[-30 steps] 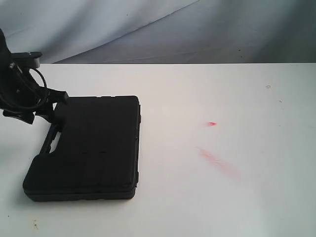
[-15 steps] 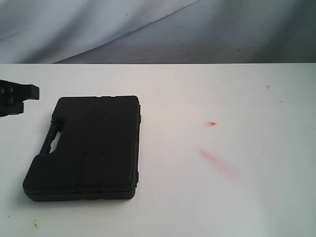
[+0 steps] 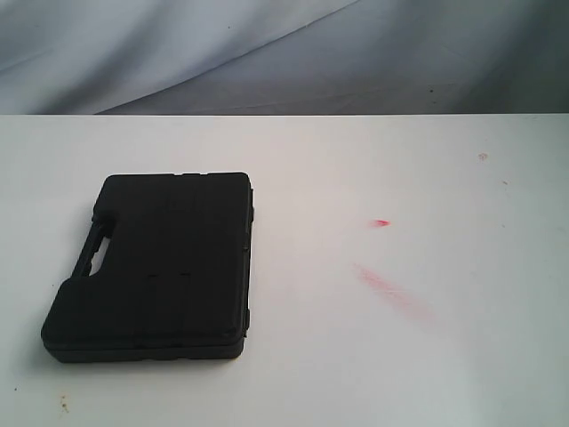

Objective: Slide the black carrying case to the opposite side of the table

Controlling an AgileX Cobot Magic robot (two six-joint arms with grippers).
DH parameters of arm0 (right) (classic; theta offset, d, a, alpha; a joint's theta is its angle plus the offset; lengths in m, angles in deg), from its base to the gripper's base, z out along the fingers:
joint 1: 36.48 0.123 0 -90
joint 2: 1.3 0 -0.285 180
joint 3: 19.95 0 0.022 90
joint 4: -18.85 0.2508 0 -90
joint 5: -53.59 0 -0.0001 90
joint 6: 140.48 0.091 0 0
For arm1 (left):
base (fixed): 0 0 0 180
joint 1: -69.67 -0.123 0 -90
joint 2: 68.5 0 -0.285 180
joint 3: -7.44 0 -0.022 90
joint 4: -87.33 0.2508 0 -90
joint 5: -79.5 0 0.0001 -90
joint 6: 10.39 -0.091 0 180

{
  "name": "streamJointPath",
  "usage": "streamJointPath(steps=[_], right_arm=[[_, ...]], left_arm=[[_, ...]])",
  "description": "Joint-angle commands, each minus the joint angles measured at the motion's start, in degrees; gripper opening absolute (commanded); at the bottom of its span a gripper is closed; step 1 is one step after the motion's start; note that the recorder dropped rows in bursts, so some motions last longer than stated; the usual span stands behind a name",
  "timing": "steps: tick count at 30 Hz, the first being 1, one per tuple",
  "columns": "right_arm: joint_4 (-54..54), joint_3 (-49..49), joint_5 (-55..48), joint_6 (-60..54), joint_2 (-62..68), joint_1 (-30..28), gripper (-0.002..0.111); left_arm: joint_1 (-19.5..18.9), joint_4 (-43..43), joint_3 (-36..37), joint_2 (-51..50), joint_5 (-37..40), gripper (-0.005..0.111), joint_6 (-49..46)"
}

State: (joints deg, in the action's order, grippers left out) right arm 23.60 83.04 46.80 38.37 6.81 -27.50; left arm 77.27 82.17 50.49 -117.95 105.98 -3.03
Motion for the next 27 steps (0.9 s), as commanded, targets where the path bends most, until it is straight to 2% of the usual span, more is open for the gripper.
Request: streamJointPath(steps=[1, 7, 15, 19, 27], right_arm=[[0.49, -0.21, 0.11, -0.17, -0.33, -0.34, 0.000], [0.49, -0.21, 0.11, -0.17, -0.33, -0.34, 0.000], [0.49, -0.21, 0.11, -0.17, -0.33, -0.34, 0.000], [0.49, -0.21, 0.11, -0.17, -0.33, -0.34, 0.000], [0.49, -0.21, 0.11, -0.17, -0.33, -0.34, 0.000]], left_arm=[[0.30, -0.16, 4.69, 12.40, -0.41, 0.000, -0.40], [0.30, 6.60, 16.04, 29.15, -4.18, 0.000, -0.43], [0.30, 7.61, 24.14, 41.08, -10.48, 0.000, -0.32], [0.30, 10.41, 27.05, 41.66, -12.60, 0.000, 0.26], [0.30, 10.41, 32.87, 41.66, -18.44, 0.000, 0.26]])
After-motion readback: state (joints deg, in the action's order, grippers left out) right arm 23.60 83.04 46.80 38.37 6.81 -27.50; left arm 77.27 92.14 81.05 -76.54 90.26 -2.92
